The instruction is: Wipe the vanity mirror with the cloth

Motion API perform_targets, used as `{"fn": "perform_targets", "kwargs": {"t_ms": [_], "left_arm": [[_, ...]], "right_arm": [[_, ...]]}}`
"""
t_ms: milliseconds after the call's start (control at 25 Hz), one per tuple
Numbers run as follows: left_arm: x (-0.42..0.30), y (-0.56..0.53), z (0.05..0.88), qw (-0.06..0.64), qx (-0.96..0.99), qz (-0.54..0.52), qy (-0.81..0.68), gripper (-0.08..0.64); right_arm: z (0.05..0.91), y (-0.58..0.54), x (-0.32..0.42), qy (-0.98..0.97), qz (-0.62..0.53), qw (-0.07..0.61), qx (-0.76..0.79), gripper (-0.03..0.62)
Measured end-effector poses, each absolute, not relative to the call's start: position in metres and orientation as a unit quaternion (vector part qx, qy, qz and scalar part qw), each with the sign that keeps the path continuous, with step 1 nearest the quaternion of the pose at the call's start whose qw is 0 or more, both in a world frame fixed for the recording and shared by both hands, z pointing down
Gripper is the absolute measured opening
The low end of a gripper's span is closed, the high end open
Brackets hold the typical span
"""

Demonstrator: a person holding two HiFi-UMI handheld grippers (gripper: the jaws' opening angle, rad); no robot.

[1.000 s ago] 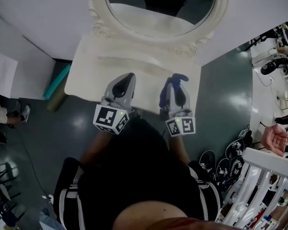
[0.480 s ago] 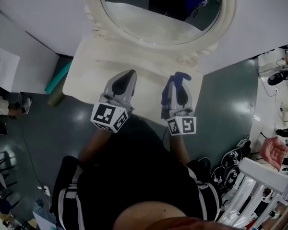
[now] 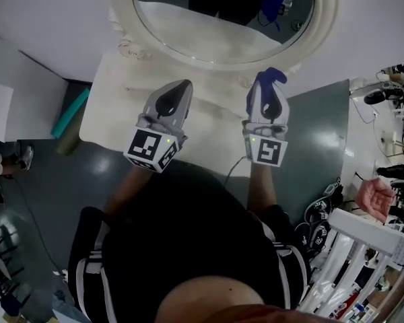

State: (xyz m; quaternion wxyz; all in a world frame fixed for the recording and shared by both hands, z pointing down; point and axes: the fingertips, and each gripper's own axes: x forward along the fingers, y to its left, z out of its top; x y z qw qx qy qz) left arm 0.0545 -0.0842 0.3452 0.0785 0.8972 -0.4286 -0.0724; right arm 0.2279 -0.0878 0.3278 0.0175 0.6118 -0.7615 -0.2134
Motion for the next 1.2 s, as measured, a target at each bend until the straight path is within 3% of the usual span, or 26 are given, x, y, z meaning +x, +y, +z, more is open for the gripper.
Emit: {"fn": "perform_targets", "kwargs": {"t_ms": [160,280,600,920,1200], "left_arm": [[0.05,-0.099,0.336,0.064,0.902,-0.076,-0.42,0.011],[0.043,-0.11,0.337,0.075,0.903,-0.083,-0.415,0.011],[0.046,-0.123,0.337,0.084,0.907,-0.089,-0.402,0.011],[0.052,-0.134,0.341,0.09,0.907,-0.09,-0.401,0.011],[0.051,-0.147,0.338,0.09,0.907,-0.091,-0.402,0.011]], "right_arm": [[0.271,-0.115,0.218,-0.701,-0.364,0.078,0.608,0.064],[0.268,-0.143,0.227,-0.653,-0.368,0.178,0.638,0.064],[0.205,-0.187,0.215,-0.498,-0.511,0.267,0.647,0.064],[0.151,-0.198,0.213,-0.378,-0.587,0.277,0.66,0.064],[0.155,-0.231,0.224,-0.377,-0.568,0.3,0.667,0.063]]}}
